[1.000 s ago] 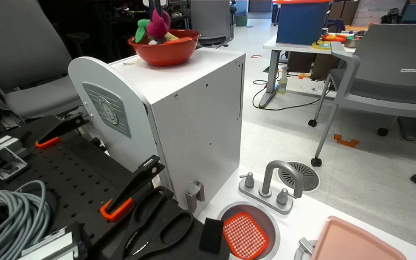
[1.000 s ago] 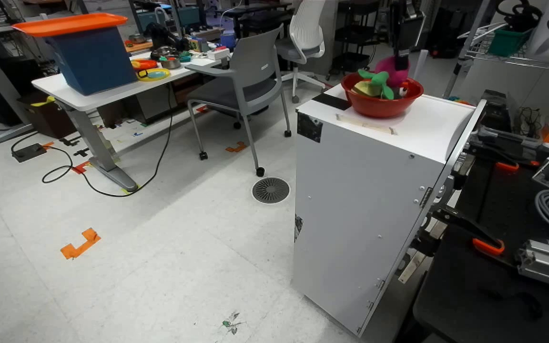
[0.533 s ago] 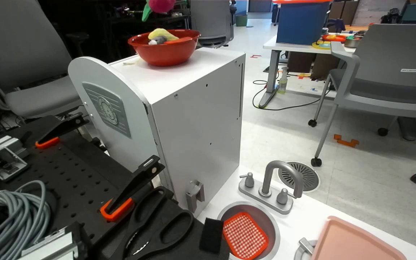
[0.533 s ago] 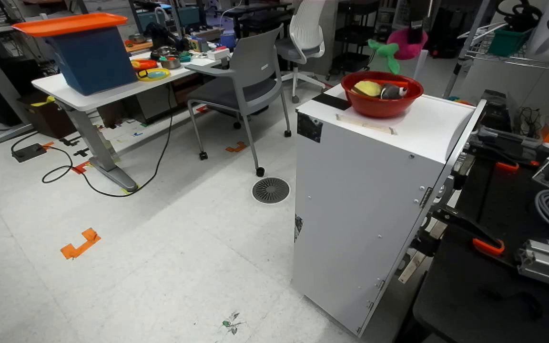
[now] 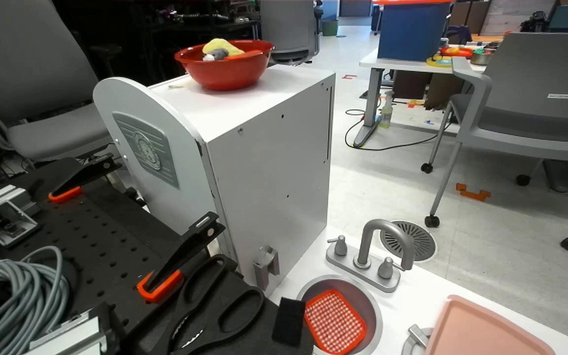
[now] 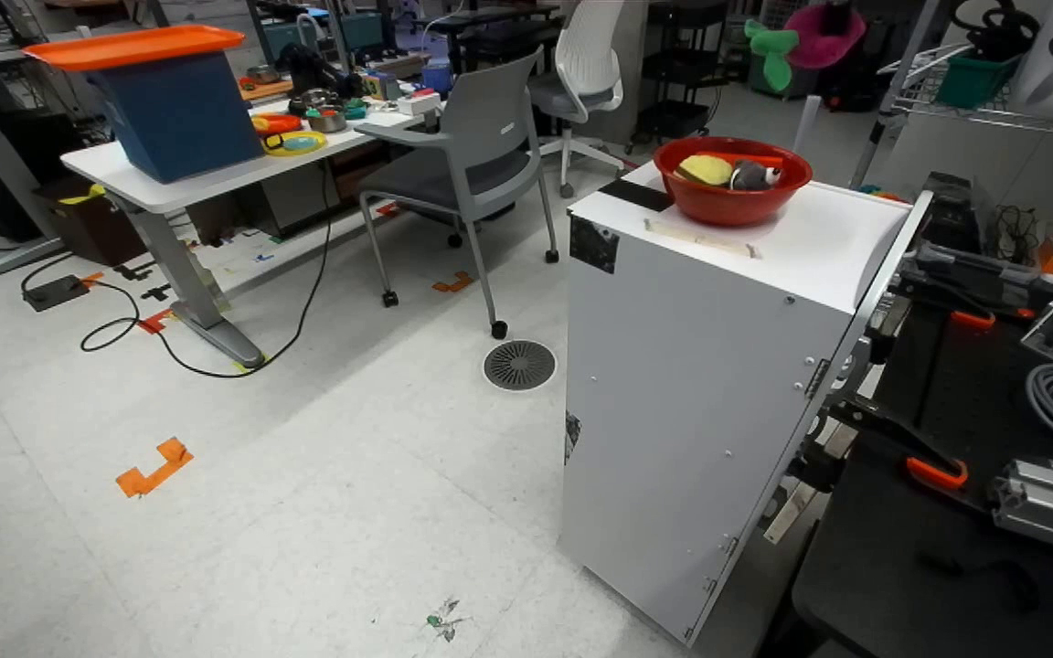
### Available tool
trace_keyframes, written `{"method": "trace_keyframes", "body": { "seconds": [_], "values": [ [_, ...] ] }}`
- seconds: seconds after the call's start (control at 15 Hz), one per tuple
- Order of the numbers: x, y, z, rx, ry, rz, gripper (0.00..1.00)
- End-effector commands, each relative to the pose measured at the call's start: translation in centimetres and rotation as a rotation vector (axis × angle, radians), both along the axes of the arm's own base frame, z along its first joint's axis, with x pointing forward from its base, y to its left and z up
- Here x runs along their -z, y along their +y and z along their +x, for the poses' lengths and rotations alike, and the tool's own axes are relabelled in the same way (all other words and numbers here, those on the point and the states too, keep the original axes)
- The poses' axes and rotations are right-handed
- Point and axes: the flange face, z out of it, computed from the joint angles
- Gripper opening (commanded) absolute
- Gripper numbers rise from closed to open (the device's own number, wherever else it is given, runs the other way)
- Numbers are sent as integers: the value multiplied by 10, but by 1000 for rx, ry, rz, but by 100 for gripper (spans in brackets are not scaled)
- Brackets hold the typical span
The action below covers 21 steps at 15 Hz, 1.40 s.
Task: Put the purple fluffy object in the sink.
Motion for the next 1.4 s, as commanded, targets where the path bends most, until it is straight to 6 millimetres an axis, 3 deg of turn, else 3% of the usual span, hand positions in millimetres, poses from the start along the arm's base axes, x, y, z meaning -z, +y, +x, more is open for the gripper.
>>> {"method": "trace_keyframes", "body": {
  "seconds": [0.0, 0.73, 1.0, 1.33],
  "values": [
    [-5, -38, -16, 139, -2, 40, 2],
    [-2, -152, -40, 415, 9, 20, 2],
    [-6, -171, -43, 497, -30, 3, 2],
    [-9, -168, -29, 451, -157, -10, 2]
  ]
}}
